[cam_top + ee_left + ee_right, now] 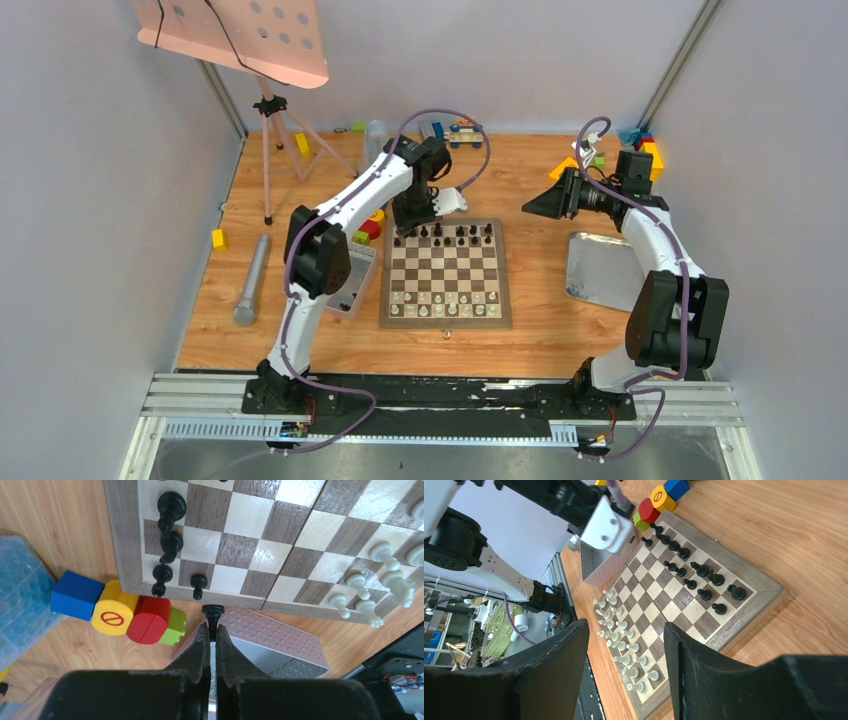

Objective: Set up the chess pieces on the board
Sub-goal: Place the chess piece on the chessboard.

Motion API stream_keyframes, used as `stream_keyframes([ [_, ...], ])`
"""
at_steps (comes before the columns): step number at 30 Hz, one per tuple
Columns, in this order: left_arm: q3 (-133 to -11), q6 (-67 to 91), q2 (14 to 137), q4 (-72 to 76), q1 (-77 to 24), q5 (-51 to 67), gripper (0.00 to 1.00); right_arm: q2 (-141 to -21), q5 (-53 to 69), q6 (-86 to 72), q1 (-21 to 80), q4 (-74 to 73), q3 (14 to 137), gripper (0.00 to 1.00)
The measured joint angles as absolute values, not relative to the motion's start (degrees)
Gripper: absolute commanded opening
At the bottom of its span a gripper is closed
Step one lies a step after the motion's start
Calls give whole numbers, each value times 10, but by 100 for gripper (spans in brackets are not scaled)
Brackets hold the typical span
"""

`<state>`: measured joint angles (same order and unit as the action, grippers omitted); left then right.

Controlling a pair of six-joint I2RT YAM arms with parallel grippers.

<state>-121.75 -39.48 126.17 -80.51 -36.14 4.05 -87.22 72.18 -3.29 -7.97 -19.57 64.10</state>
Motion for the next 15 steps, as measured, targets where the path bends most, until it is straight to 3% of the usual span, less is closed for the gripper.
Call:
stream_keyframes([
  [15, -1291, -400, 1353, -846, -404, -31, 2, -871, 738, -28, -90, -196, 637, 57],
])
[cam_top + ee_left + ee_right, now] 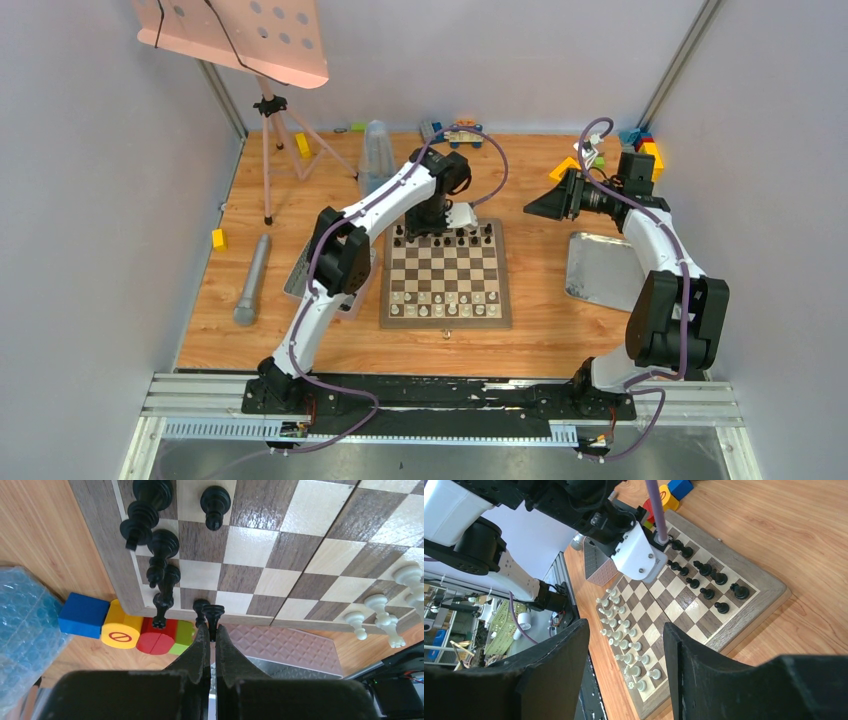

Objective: Set up the chess pieces on the board
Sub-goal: Place the chess piece on the chessboard.

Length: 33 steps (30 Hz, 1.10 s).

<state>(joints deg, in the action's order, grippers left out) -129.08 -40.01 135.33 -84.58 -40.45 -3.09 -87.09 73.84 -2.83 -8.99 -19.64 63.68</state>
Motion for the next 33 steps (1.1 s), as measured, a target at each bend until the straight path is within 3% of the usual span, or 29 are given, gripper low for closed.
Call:
stream_keyframes([
  [33, -1309, -408, 1405, -844, -419, -88, 9, -871, 751, -28, -92, -199, 637, 56],
])
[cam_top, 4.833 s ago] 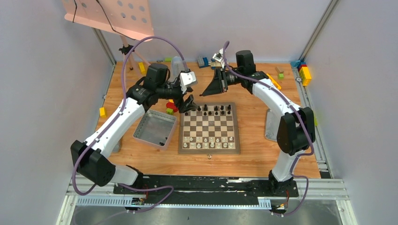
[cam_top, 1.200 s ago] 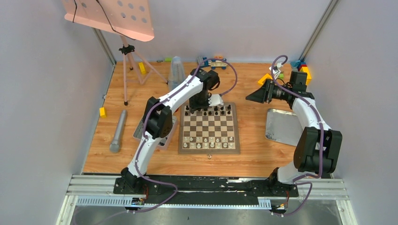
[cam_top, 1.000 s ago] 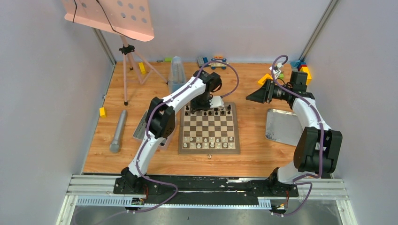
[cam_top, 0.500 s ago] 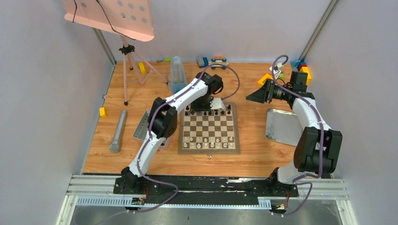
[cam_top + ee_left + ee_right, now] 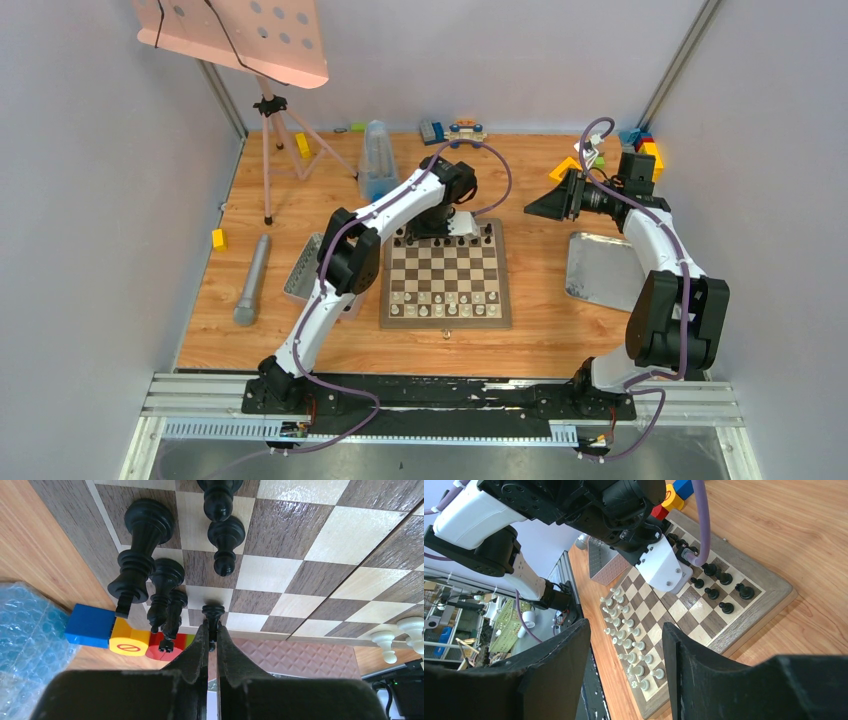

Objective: Set up the chess pieces on the board
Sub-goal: Place the chess piece on the chessboard.

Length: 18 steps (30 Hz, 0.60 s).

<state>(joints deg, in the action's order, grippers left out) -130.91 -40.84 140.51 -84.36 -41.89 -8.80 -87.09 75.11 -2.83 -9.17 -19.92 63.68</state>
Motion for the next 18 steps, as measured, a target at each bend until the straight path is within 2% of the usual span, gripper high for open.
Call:
stream_keyframes([
  [8, -1310, -408, 1406, -843, -420, -91, 11, -871, 751, -28, -92, -200, 637, 55],
  [12, -1310, -408, 1406, -842, -420, -91, 18, -871, 751, -28, -92, -200, 637, 55],
  [18, -1310, -408, 1406, -837, -421, -91, 23, -871, 751, -28, -92, -202, 637, 55],
])
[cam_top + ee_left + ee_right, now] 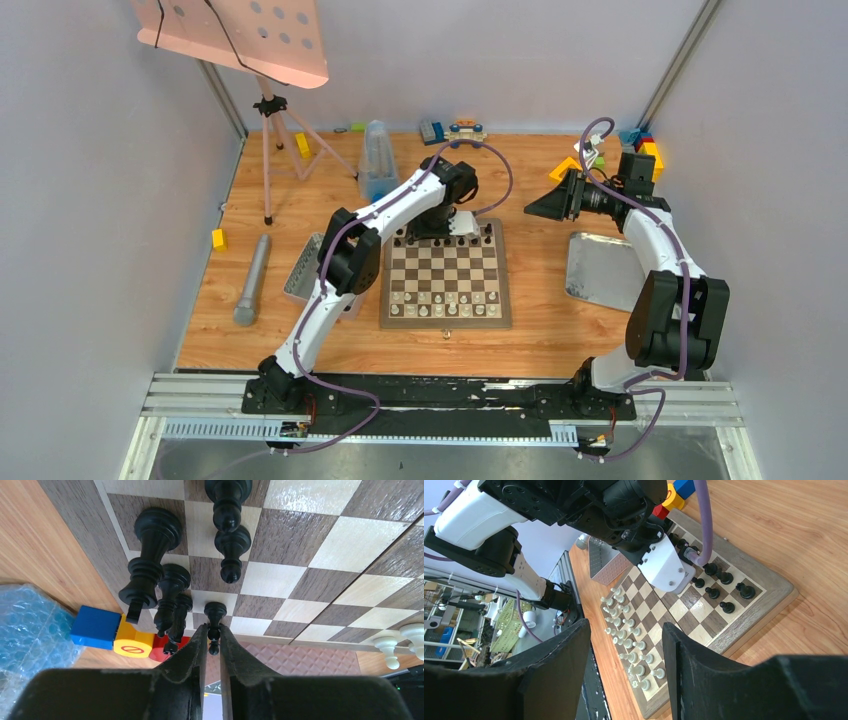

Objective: Set up the chess pieces on the board
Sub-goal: Place the chess piece on the chessboard.

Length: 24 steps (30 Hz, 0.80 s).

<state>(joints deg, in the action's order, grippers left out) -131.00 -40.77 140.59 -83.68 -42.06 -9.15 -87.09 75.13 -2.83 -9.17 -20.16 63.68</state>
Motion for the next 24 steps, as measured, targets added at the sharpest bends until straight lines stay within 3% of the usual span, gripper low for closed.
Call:
stream_keyframes([
  [12, -1310, -407, 1406, -828, -425, -91, 26, -871, 752, -28, -92, -203, 637, 55],
  [24, -1276, -401, 1354, -823, -426, -86, 38, -871, 755, -28, -92, -204, 637, 55],
])
